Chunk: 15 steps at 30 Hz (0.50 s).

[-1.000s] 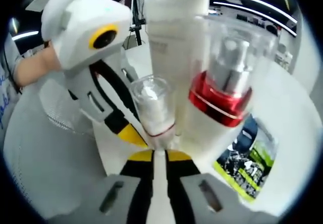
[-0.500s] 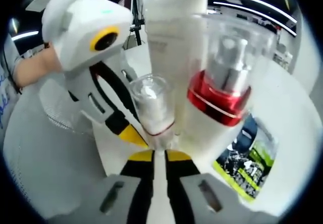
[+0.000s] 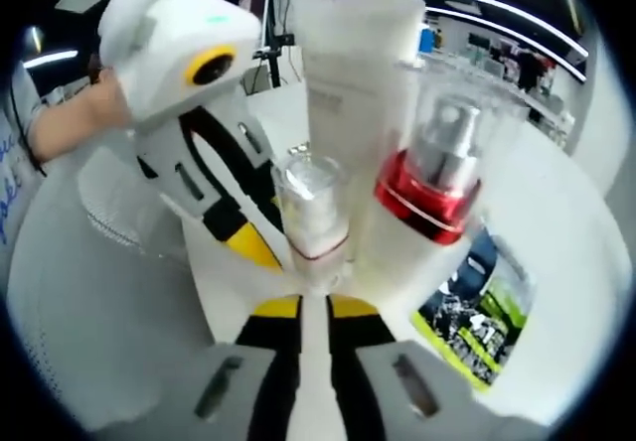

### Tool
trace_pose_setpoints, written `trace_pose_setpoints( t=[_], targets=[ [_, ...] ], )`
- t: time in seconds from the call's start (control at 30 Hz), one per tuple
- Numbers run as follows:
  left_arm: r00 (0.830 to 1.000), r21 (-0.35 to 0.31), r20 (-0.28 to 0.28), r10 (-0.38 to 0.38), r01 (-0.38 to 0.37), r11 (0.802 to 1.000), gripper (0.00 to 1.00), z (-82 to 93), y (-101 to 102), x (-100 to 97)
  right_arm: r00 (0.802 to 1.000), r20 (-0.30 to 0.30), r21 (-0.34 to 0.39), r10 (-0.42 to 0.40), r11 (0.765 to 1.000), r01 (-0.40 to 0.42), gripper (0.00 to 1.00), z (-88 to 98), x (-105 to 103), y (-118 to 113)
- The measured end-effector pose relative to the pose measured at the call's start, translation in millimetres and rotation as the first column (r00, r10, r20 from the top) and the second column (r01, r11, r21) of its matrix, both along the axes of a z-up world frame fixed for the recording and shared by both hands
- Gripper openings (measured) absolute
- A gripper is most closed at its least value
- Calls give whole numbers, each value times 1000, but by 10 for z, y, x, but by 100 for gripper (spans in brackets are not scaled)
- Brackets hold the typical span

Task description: Arrange the skincare products in the storage area until every visible bottle or jar stands upright without overlapping.

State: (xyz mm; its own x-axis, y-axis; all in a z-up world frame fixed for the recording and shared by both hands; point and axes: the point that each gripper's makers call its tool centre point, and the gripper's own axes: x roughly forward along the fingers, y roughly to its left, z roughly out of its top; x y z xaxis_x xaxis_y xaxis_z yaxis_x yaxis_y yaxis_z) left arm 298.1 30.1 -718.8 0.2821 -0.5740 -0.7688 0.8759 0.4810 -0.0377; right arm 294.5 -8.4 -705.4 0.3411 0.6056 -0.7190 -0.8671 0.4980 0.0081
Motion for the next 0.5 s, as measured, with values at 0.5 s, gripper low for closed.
trace_pose_setpoints(
  t=[0.5],
  targets=[
    [995, -44, 54, 80, -77, 996, 24, 279, 206, 18, 995, 47, 8, -84, 996, 84, 17, 250, -69, -179]
  ],
)
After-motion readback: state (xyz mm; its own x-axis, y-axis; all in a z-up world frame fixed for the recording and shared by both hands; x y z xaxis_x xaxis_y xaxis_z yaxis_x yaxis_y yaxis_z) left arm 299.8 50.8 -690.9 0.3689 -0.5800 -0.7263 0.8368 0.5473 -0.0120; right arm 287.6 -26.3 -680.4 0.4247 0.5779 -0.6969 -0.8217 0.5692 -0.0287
